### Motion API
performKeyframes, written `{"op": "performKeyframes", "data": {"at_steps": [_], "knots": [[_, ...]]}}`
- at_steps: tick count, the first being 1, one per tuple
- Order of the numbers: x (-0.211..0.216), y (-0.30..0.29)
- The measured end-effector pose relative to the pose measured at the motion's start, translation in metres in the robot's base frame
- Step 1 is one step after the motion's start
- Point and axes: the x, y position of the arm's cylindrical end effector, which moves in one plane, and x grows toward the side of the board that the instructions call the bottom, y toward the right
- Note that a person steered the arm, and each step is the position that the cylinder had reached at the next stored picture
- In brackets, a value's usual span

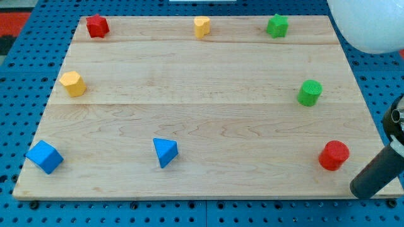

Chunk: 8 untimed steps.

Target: Place your arm to the left side of the green circle

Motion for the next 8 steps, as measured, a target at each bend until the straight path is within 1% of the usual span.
{"op": "performKeyframes", "data": {"at_steps": [2,3,4,5,6,7,8], "knots": [[-0.003,0.011],[-0.003,-0.005],[-0.014,-0.009],[-0.018,-0.054],[-0.018,-0.084],[-0.018,-0.085],[-0.021,-0.106]]}}
